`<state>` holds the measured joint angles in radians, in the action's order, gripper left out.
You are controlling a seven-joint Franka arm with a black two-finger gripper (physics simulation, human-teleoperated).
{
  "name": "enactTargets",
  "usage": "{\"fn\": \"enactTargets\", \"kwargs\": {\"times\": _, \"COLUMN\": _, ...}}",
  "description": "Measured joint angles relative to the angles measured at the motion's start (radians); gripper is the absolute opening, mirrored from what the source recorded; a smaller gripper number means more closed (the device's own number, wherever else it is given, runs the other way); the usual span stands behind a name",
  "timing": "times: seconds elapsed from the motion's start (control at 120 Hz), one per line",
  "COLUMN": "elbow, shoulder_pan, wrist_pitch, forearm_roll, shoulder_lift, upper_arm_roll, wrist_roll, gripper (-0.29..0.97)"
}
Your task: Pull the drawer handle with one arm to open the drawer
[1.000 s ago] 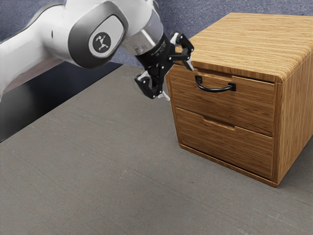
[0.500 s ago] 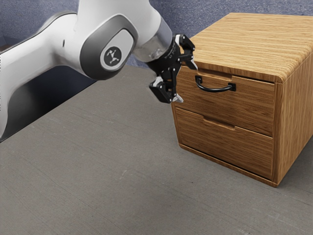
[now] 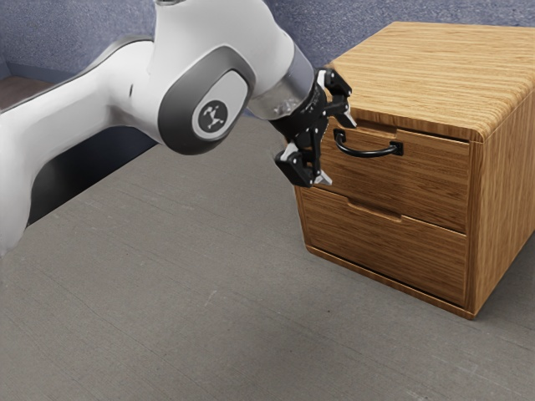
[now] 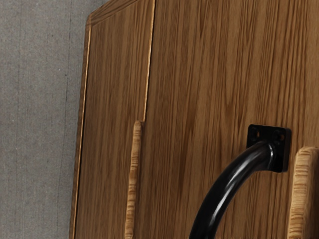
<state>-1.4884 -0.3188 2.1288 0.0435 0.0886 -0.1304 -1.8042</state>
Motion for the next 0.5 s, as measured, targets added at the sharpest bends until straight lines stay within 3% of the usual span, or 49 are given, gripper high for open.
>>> {"fn": "enactTargets", "kwargs": {"times": 0.5, "elbow": -0.042, "shoulder_pan": -0.03, "wrist_pitch": 0.056, "forearm_roll": 0.001, "shoulder_lift": 0.028, "upper_arm_roll": 0.0, "wrist_roll": 0.006, "gripper": 0.68}}
